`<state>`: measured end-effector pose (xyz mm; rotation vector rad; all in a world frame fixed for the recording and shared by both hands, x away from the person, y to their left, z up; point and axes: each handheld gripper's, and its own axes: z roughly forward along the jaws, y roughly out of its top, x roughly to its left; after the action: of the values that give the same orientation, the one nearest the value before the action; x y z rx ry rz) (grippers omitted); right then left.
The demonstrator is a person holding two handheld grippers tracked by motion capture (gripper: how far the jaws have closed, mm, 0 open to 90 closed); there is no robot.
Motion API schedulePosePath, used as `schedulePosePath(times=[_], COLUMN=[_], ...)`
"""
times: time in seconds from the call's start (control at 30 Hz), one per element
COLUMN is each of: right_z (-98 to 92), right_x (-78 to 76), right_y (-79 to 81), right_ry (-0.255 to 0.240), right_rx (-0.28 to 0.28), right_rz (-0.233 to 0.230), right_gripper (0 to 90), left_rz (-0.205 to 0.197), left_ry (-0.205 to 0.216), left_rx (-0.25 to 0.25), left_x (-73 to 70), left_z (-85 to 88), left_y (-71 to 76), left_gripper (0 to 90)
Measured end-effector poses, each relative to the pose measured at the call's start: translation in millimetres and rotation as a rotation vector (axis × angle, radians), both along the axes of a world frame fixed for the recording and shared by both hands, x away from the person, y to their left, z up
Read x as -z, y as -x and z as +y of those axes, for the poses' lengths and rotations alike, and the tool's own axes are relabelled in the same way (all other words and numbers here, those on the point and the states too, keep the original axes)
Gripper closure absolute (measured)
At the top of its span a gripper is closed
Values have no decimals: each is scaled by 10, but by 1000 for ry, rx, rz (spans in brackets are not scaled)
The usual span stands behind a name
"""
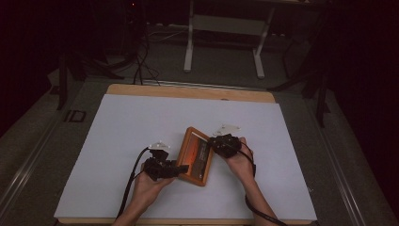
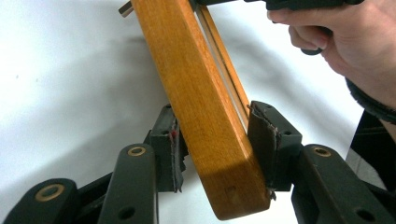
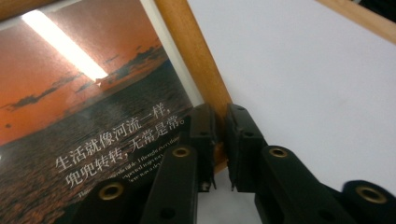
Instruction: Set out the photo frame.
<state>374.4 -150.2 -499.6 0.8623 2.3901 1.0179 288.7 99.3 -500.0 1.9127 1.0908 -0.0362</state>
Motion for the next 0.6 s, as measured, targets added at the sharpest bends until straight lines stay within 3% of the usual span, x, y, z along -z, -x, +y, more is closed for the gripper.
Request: schedulePosePath(times=[0.23,0.37,0.6], right_z=[-182,-240,-491], right_x=[-143,-189,-395], right_y=[152,194,386], right_ry=[11,16,8], right_rx=[-3,-4,-36], right_rz=[-31,-40,-77], right_gripper=[727,706,618], left_rz=[-74,-89,-189], left_ry=[-21,-21,-61], left_rx=[23,33,84], left_x=[-86,-108,-208], left_z=[-120,-159,-369], left_y=[64,74,160], left_gripper=[613,638,666])
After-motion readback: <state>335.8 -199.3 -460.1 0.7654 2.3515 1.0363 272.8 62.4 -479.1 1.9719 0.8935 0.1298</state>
